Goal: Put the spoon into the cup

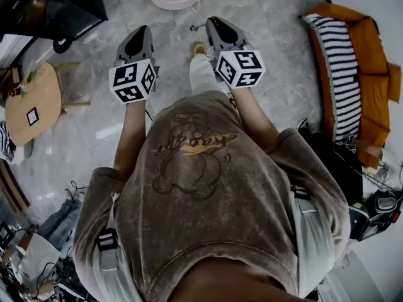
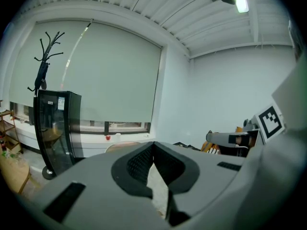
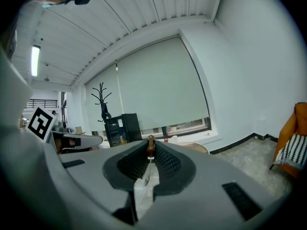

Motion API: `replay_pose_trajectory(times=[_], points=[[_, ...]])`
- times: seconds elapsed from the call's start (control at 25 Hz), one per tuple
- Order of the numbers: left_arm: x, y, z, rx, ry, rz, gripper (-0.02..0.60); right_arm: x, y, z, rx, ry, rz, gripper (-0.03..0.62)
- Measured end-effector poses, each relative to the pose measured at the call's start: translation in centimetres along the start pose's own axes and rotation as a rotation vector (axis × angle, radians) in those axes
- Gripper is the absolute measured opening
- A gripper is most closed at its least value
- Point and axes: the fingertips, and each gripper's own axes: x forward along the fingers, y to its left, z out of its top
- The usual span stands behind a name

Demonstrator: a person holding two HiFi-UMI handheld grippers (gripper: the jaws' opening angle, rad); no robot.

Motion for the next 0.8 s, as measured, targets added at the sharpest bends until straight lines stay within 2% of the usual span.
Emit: replay_pose_trajectory(times=[0.8], points=[[9.7, 2.5, 2.5, -0.009, 0.021, -0.002, 0.018, 9.2, -4.9, 2.4, 0.008, 0.024, 0.029, 0.055]])
